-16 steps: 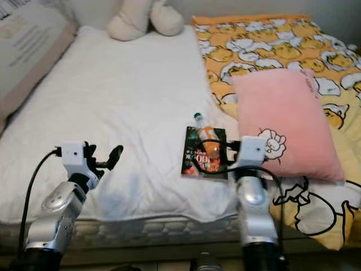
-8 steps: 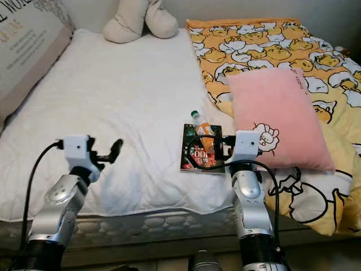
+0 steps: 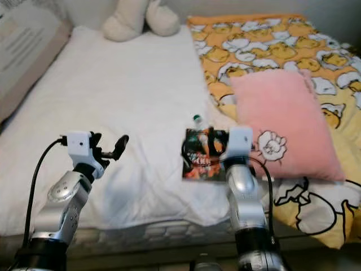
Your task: Clean up the room
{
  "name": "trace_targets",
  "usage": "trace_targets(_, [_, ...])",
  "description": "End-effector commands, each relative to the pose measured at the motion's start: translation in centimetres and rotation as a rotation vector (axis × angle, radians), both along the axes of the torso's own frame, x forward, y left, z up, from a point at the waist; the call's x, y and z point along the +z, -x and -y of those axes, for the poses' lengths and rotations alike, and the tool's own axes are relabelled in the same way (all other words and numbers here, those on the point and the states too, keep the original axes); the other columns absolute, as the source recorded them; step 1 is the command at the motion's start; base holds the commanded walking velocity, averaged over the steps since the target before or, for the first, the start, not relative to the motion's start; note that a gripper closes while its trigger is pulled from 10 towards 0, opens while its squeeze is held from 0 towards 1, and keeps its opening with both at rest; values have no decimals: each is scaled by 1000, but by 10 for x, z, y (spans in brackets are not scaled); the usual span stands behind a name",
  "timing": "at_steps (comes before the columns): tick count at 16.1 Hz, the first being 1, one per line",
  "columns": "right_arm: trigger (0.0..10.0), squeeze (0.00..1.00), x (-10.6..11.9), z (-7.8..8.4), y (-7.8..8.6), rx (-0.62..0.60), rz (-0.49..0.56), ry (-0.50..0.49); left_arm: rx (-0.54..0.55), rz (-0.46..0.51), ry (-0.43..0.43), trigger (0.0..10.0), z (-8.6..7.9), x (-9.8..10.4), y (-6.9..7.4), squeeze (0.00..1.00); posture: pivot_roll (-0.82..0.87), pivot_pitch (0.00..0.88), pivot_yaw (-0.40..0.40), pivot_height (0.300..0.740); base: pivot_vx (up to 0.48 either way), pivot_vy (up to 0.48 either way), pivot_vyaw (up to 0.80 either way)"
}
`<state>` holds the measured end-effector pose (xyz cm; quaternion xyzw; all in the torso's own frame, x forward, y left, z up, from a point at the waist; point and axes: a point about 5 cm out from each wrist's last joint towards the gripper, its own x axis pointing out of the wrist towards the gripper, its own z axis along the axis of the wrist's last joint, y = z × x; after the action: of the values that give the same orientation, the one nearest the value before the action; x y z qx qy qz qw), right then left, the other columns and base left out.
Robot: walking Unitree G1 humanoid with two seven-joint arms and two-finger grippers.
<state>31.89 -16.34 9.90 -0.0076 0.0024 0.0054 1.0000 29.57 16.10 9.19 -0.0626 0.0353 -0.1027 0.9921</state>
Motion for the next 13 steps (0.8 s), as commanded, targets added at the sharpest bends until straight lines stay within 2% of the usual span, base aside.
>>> trace_targets(1, [10000,0,6,1,-13,10,-12,4,13,21,-6,10000,-3,5,2,0,-187,0,75,703,0,0,0])
trace_targets(4, [10000,0,16,11,-36,-21,-41,28,18,16,-19,10000,-8,7,12,0,-121,0,61,703,0,0,0])
trace_targets(7, [10000,0,15,16,-49,-40,-108,35,23,7,-40,10000,-15,12,28,0,-46,0,60,703,0,0,0])
trace_targets(9, [10000,0,10,21,-51,-86,-157,59,-17,-5,-24,10000,-15,17,39,0,-7,0,65,703,0,0,0])
trace_targets(12, [10000,0,2,35,-50,-210,-230,115,-315,5,-47,10000,12,28,62,0,37,0,83,703,0,0,0])
trace_targets(13, [10000,0,2,39,-50,-240,-231,134,-358,-11,-35,10000,15,31,66,0,39,0,89,703,0,0,0])
